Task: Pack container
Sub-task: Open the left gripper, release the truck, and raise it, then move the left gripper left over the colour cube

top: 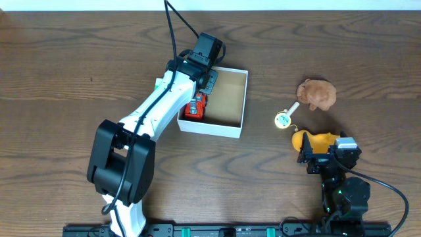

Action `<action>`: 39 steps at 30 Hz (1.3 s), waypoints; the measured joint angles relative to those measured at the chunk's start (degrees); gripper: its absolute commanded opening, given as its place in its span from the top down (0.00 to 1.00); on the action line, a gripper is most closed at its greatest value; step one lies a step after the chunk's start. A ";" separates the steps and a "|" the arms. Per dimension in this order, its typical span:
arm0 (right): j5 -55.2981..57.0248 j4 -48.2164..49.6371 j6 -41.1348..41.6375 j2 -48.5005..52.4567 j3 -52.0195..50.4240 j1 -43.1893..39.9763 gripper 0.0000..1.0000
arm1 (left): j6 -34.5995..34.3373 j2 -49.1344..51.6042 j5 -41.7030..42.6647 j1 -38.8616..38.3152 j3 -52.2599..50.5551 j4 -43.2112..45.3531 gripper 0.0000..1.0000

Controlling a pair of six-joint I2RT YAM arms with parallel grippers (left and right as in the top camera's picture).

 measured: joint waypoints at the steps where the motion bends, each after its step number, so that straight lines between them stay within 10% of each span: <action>1: 0.00 0.00 0.00 0.00 0.00 0.00 0.01 | 0.00 0.11 -0.07 0.00 0.00 -0.07 0.94; 30: 0.00 0.00 0.00 0.00 0.00 0.00 0.01 | -0.13 -1.22 -0.09 0.00 0.00 -1.84 0.93; 39: 0.00 0.02 0.00 0.00 0.00 0.00 0.01 | -0.24 -8.02 -4.57 0.61 0.00 1.53 0.73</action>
